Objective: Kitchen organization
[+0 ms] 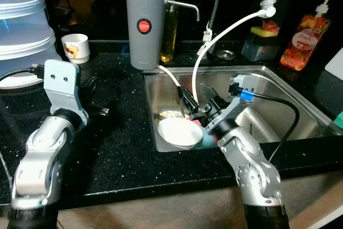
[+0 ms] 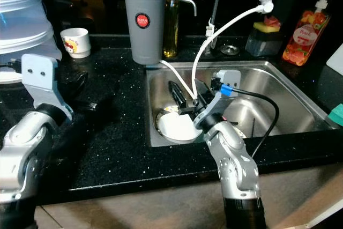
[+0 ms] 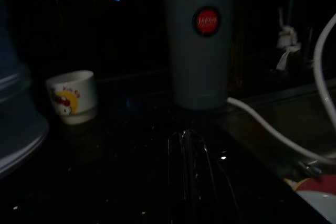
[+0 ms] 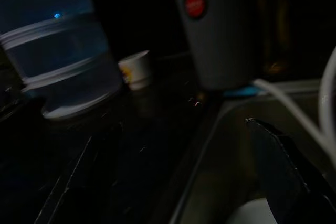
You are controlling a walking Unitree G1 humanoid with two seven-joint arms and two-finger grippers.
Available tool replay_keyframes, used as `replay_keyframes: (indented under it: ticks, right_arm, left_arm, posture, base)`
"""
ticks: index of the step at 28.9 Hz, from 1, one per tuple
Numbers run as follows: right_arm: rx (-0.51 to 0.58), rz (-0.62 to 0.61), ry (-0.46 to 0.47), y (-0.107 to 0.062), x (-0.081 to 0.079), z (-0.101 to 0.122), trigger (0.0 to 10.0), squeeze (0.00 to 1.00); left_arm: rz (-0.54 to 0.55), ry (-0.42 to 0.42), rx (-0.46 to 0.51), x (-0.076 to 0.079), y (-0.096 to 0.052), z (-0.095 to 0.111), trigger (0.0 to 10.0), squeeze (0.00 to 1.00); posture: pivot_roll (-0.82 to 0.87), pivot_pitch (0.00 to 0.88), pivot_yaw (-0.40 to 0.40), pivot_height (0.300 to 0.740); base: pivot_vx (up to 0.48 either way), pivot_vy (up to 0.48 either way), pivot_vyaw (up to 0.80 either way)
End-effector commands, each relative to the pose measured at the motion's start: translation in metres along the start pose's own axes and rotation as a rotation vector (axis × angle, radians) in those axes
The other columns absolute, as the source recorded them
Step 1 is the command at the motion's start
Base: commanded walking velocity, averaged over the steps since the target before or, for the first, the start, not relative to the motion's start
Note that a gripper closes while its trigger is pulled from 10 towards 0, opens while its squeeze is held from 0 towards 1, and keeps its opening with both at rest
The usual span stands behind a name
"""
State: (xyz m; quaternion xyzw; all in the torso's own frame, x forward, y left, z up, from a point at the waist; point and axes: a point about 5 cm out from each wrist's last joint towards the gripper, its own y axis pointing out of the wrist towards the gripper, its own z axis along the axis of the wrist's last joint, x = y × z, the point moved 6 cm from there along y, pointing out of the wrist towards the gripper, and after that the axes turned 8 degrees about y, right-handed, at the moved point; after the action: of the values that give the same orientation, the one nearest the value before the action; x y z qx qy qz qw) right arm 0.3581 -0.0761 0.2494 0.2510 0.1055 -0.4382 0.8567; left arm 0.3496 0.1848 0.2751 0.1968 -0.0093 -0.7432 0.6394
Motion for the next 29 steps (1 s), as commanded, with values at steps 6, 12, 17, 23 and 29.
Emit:
replay_keyframes:
  ticks: [6,12,17,23,29]
  right_arm:
    - [-0.036,0.047,0.032,-0.01,-0.007,-0.005,10.0,0.0]
    - [-0.061,0.031,0.019,-0.016,-0.002,-0.009,10.0,0.0]
    - [-0.081,0.013,-0.026,-0.015,0.001,-0.014,10.0,0.0]
    - [-0.046,-0.028,-0.004,-0.014,0.005,-0.014,10.0,0.0]
    - [-0.041,-0.017,-0.036,-0.015,0.0,-0.015,10.0,0.0]
  left_arm:
    - [0.0,-0.025,-0.018,0.008,-0.013,-0.004,10.0,0.0]
    - [0.027,-0.047,-0.053,0.006,-0.018,-0.013,10.0,0.0]
    - [0.048,-0.042,-0.072,0.004,-0.018,-0.017,10.0,0.0]
    - [0.058,-0.067,-0.082,0.009,-0.017,-0.019,10.0,0.0]
    - [0.071,-0.153,-0.085,0.014,-0.02,-0.023,10.0,0.0]
  posture:
    - [0.05,0.05,-0.046,0.74]
    - [0.04,0.048,-0.049,0.74]
    - [0.05,0.044,-0.052,0.74]
    - [0.05,0.026,-0.045,0.74]
    - [0.04,0.016,-0.045,0.74]
  base:
    - [0.0,0.0,0.0]
    - [0.0,0.0,0.0]
    - [0.0,0.0,0.0]
    - [0.0,0.0,0.0]
    - [0.0,0.0,0.0]
